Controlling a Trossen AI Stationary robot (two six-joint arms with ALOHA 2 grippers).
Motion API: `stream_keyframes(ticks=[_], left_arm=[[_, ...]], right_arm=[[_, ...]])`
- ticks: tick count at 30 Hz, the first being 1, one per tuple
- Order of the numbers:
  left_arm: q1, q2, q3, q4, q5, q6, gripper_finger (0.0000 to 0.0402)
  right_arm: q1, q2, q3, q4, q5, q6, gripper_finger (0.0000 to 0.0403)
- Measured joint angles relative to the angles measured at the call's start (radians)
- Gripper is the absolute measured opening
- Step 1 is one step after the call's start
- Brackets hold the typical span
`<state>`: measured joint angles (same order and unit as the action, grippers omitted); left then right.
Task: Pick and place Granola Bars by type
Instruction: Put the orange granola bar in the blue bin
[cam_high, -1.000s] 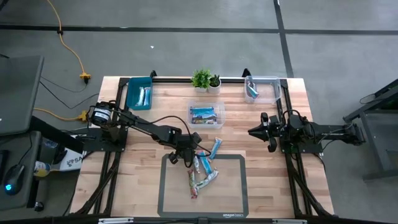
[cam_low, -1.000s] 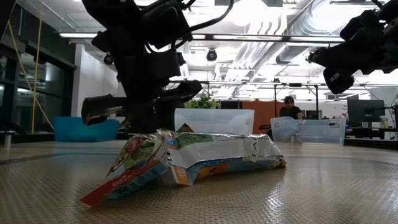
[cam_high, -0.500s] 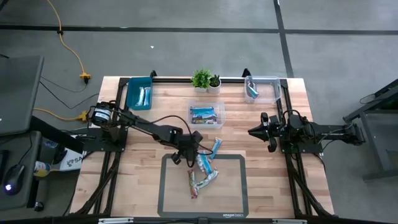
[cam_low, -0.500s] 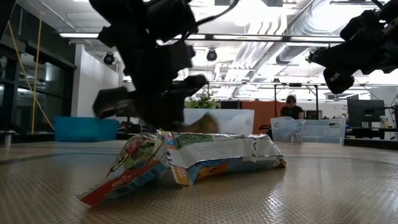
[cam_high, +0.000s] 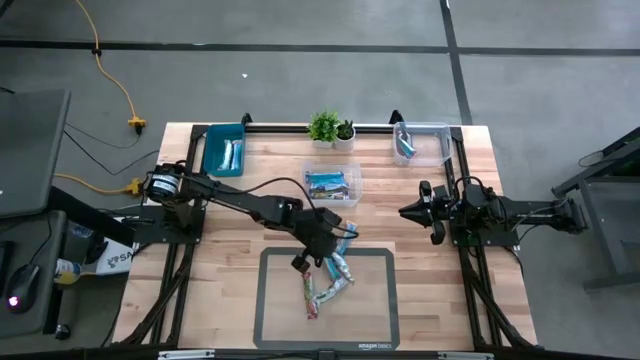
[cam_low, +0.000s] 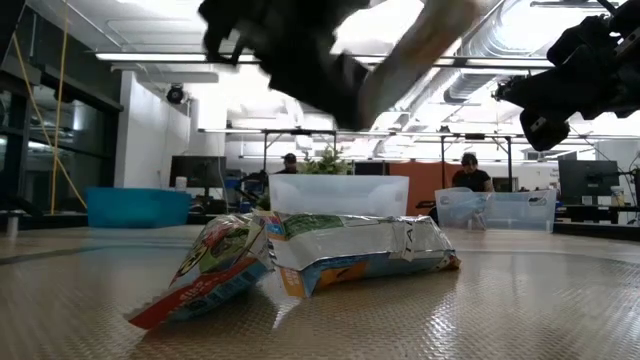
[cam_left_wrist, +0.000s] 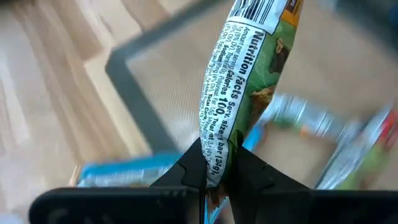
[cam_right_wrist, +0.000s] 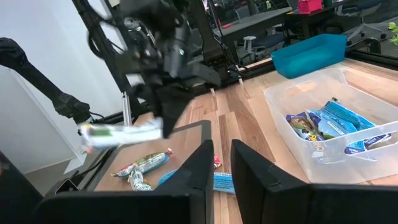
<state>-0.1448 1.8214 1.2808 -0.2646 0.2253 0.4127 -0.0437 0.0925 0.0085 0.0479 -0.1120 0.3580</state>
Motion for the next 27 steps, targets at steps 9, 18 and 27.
stream_keyframes(ticks=[9,18,27], left_arm=[[0.000,-0.001,0.132,0.042,0.058,-0.329,0.0039],[-0.002,-0.001,0.207,0.249,0.031,-0.594,0.0039],[-0.002,-0.002,0.217,0.485,-0.241,-0.820,0.0039]], right_arm=[[0.000,0.000,0.000,0.000,0.000,0.000,0.0041],[0.000,0.000,0.000,0.000,0.000,0.000,0.0035],[0.000,0.000,0.000,0.000,0.000,0.000,0.0036]])
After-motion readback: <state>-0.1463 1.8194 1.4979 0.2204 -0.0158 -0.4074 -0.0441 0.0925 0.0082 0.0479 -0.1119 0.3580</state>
